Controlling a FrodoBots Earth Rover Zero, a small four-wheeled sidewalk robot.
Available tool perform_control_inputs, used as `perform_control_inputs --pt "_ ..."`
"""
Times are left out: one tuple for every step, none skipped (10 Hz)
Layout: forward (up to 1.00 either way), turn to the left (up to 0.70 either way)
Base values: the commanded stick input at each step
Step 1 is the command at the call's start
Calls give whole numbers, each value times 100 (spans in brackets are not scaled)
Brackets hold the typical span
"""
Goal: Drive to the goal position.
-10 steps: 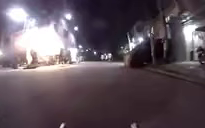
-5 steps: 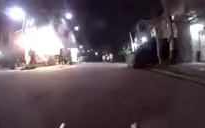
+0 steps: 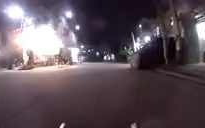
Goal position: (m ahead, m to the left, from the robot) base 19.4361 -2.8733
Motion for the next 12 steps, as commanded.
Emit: perform_control_inputs --pt "100 0" --pt "100 0" --pt "100 0" --pt "100 0" --pt "100 -16" --pt "100 -40" --pt "100 -40" --pt "100 -40" --pt "100 -40" --pt "100 -6" --pt "100 0" --pt "100 0"
